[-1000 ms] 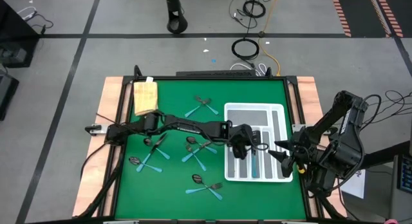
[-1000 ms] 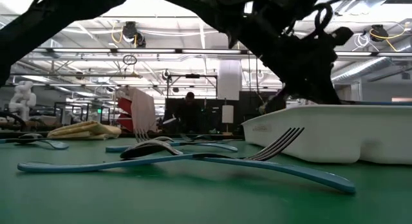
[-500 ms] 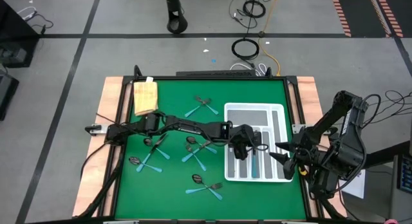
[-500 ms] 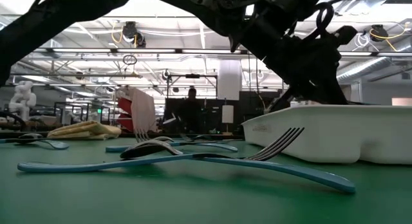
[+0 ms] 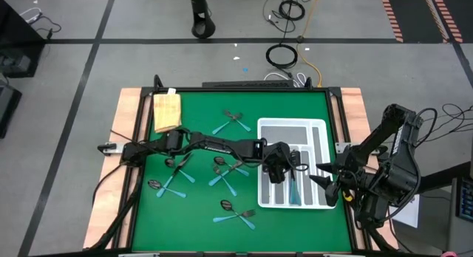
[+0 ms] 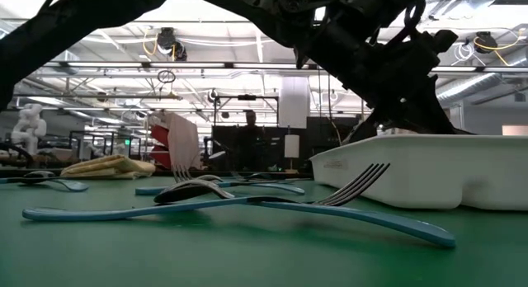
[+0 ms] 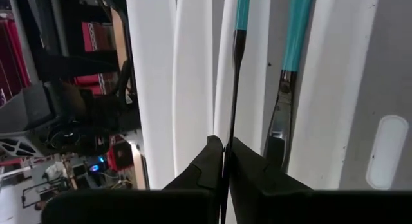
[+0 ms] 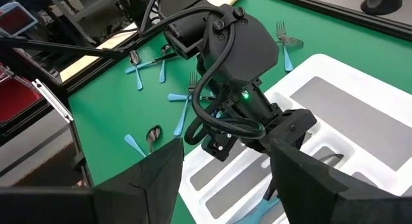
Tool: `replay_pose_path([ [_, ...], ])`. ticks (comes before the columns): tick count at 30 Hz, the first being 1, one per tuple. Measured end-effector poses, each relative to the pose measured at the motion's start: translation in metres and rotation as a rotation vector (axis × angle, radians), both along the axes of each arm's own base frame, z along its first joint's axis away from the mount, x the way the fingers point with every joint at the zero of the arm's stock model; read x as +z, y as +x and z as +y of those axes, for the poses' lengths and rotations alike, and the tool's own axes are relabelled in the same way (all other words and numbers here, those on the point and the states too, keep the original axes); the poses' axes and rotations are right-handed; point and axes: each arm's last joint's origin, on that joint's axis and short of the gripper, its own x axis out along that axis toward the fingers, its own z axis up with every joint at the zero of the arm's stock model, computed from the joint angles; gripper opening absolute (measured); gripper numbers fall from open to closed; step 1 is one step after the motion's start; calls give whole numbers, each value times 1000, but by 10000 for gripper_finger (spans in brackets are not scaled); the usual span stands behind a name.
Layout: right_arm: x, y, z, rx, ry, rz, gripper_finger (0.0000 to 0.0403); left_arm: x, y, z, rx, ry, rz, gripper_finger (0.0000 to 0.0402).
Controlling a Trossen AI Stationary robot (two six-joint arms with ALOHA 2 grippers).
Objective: Sort silverware
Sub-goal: Put the top blue knife into the tray
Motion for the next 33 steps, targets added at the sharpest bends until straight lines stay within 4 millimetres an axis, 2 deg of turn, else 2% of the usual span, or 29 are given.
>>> replay_pose_path([
  [9,0,0,0,1,-2,1,219,0,0,12,37,-31,3,25],
  [19,0,0,0,1,-4,2,219,-3,-3,11,46,-38,57,25],
  [24,0,0,-1,1,-10,6,219,2,-7,13,0,63,83,25],
  [33,0,0,-1,-3,-4,3,219,2,-8,16,59,11,95,6],
])
